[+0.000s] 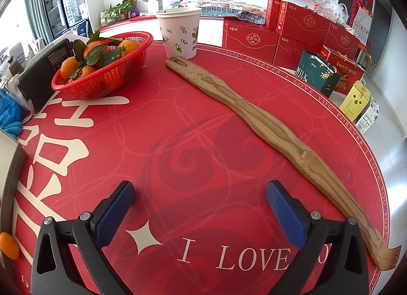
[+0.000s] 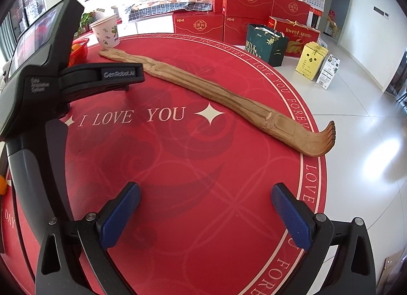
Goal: Organize fruits
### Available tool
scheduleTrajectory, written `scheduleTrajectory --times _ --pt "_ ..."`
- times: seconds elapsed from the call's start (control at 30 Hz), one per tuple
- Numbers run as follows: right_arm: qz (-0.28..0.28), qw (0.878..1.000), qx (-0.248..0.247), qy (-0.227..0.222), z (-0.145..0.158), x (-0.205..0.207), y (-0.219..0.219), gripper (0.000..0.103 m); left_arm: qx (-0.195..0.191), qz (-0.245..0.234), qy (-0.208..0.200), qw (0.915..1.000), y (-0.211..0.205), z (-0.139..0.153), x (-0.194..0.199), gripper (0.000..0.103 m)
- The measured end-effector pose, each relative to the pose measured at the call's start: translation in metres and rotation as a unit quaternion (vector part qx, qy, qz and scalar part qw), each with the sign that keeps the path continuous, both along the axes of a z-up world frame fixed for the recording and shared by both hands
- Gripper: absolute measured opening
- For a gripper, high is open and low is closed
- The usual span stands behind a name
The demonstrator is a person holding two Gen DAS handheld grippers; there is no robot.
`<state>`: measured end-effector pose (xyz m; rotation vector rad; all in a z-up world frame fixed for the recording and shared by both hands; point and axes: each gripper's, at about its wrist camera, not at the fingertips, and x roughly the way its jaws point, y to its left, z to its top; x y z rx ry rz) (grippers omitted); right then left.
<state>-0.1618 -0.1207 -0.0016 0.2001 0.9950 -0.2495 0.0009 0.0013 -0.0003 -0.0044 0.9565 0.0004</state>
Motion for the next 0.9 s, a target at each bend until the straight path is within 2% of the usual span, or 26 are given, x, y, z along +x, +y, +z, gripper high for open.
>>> scheduleTrajectory --times 0.9 --pt "-0.016 1.000 -0.001 0.006 0.001 0.010 0.013 0.103 0.000 -0.002 -0.005 1.0000 -0.001 0.002 -0.002 0.103"
